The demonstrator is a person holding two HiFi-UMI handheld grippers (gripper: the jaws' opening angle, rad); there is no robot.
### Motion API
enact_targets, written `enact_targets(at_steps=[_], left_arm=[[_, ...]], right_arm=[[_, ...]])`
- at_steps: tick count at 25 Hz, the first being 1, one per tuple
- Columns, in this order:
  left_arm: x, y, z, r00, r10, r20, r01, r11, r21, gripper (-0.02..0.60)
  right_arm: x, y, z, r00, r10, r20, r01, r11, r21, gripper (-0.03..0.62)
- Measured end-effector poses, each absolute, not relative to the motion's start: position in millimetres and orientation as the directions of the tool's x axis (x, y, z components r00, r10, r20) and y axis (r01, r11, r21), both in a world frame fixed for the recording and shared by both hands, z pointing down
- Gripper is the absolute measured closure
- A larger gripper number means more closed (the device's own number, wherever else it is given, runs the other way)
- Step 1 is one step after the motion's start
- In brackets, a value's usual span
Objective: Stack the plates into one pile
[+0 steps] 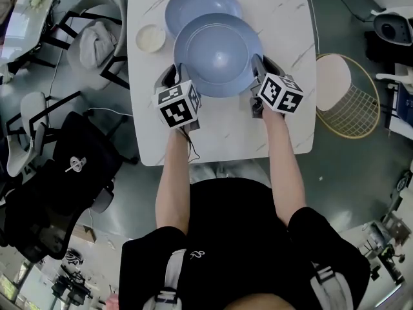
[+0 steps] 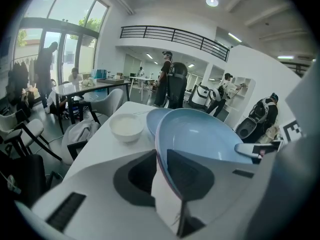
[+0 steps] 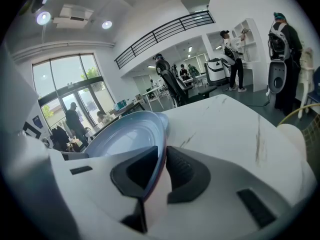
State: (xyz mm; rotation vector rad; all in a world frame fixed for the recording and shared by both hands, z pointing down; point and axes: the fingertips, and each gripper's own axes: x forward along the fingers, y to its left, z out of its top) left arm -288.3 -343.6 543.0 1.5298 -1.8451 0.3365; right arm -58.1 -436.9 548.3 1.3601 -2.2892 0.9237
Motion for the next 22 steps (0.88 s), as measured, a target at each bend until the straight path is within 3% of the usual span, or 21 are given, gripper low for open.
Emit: enact_targets(at_steps=[9, 22], left_arm=[[-325, -414, 537, 0.037, -0.762, 0.647, -0.902, 0.253, 0.350, 0.505], [-354, -478, 556, 0.093, -0.675, 0.732, -0.918, 0.227, 0.325, 0.494]], right_arm=[[-95, -511, 538, -0.496, -0.674, 0.548, -0.867, 0.351, -0.353, 0.536], [-127, -573, 562, -0.488, -0.609, 0.626, -0.873, 0.363, -0.327, 0.522]])
